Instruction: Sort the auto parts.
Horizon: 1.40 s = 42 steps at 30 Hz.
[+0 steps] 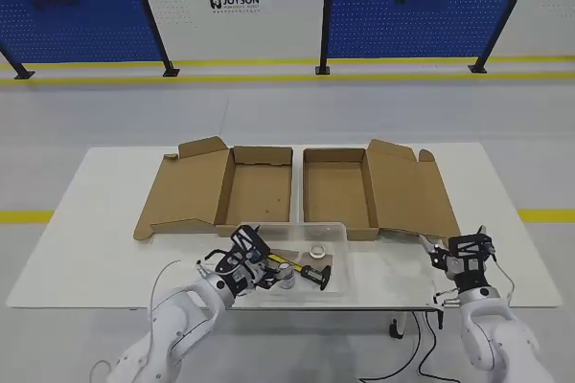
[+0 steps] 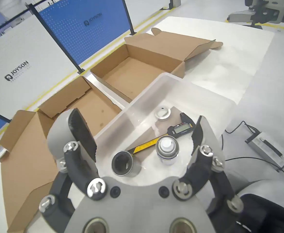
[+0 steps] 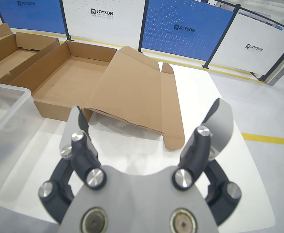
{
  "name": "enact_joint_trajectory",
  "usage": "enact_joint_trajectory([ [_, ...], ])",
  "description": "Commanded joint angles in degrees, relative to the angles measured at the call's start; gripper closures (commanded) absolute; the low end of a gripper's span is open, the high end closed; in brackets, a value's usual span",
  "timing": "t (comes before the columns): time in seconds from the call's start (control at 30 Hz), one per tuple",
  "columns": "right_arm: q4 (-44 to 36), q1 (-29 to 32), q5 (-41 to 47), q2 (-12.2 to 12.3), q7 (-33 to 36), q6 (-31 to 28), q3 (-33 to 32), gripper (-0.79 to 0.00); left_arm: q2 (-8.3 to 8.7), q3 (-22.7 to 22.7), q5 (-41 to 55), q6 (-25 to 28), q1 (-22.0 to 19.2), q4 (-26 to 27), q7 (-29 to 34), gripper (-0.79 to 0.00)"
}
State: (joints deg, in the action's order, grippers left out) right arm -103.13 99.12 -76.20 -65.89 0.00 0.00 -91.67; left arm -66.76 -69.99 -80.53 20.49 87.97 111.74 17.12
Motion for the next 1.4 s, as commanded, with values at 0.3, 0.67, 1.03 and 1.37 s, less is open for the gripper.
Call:
enact_joint_trajectory([
  [0.3,0.0,0.0,0.0,0.0,0.0,0.0,0.0,-0.785,-1.18,6.0,-3.0,-6.4,-4.3,-5.7,6.8,-0.785],
  [0.67,0.0,0.0,0.0,0.0,0.0,0.0,0.0,-0.785,-1.77,7.2,-0.6,-8.0,-6.3,-8.3,11.5,-0.763],
  [1.03,0.0,0.0,0.0,0.0,0.0,0.0,0.0,-0.785,-2.22,8.8,-0.9,-8.4,-7.5,-10.6,13.2,-0.643],
  [1.37,0.0,0.0,0.0,0.0,0.0,0.0,0.0,-0.785,-2.43,9.6,-0.9,-7.5,-8.3,-11.7,14.9,-0.585],
])
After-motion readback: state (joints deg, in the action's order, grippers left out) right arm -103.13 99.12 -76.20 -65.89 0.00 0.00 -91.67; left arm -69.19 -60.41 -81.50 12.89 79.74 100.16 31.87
